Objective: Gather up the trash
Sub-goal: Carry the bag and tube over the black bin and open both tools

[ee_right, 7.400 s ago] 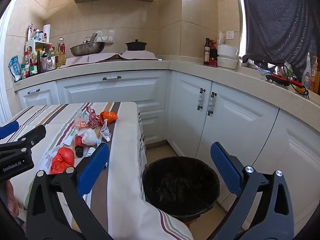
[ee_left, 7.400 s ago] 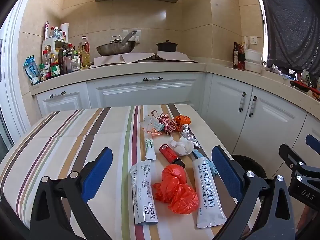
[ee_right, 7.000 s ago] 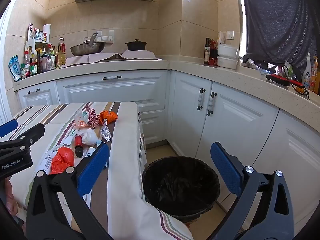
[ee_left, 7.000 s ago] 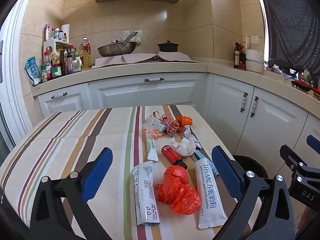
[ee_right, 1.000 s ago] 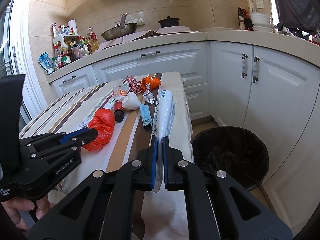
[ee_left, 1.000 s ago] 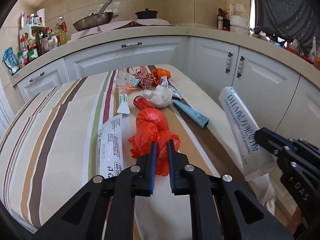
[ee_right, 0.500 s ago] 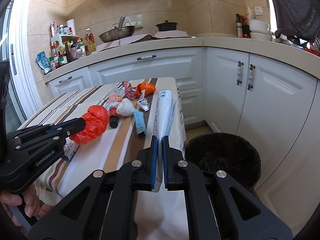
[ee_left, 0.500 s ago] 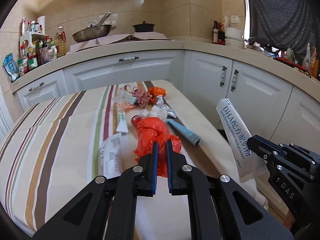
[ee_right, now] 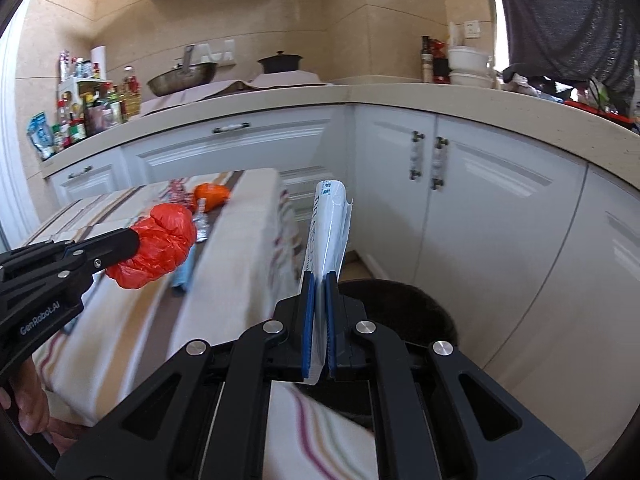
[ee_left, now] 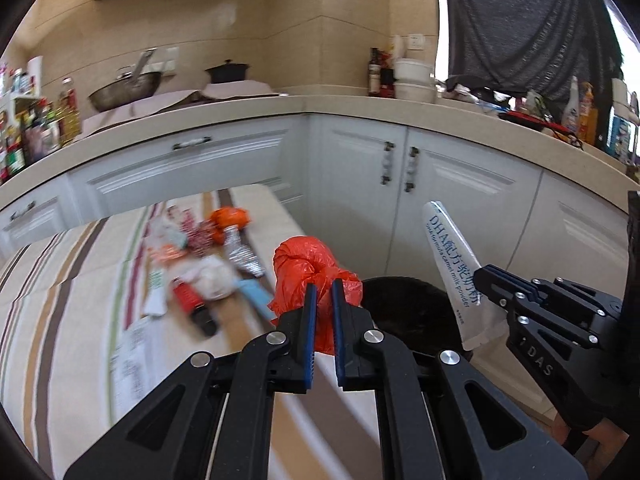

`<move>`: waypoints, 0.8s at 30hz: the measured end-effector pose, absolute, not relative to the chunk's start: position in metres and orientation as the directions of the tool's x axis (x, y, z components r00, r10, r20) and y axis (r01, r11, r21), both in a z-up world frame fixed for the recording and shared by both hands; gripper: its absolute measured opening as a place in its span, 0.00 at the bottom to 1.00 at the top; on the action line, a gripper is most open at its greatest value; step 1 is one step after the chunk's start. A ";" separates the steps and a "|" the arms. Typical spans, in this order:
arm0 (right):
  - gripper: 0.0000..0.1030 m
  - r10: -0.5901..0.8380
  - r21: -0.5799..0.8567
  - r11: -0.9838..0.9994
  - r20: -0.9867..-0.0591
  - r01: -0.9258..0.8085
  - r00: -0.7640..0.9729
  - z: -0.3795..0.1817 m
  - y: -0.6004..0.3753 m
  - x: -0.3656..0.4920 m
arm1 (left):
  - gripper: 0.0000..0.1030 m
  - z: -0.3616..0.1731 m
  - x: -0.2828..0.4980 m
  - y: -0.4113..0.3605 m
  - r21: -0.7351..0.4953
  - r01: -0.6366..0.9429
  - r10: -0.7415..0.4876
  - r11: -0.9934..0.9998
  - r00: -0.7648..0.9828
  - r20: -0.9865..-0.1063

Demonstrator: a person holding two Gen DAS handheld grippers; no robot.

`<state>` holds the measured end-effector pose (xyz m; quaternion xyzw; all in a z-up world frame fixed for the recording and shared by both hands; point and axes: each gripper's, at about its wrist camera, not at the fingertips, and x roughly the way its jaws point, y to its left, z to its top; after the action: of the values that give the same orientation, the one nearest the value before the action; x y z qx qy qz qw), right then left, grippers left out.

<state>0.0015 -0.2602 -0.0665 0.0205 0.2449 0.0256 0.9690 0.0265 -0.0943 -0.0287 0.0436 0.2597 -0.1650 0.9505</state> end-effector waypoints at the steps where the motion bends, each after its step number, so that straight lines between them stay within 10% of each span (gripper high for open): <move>1: 0.06 0.050 0.049 0.998 -0.473 -0.031 0.880 -0.068 -0.265 0.004 | 0.08 -0.030 0.030 -0.101 0.000 0.347 -0.299 0.938 0.808 -0.508; 24: 0.06 -0.008 0.059 0.997 -0.521 0.045 0.853 -0.115 -0.339 0.066 | 0.08 -0.065 0.092 -0.198 -0.010 0.340 -0.273 0.940 0.736 -0.619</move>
<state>0.0655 -0.3391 -0.1155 0.0343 0.2704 -0.0137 0.9620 0.0916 -0.1979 -0.0649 0.0517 0.3237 -0.1646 0.9303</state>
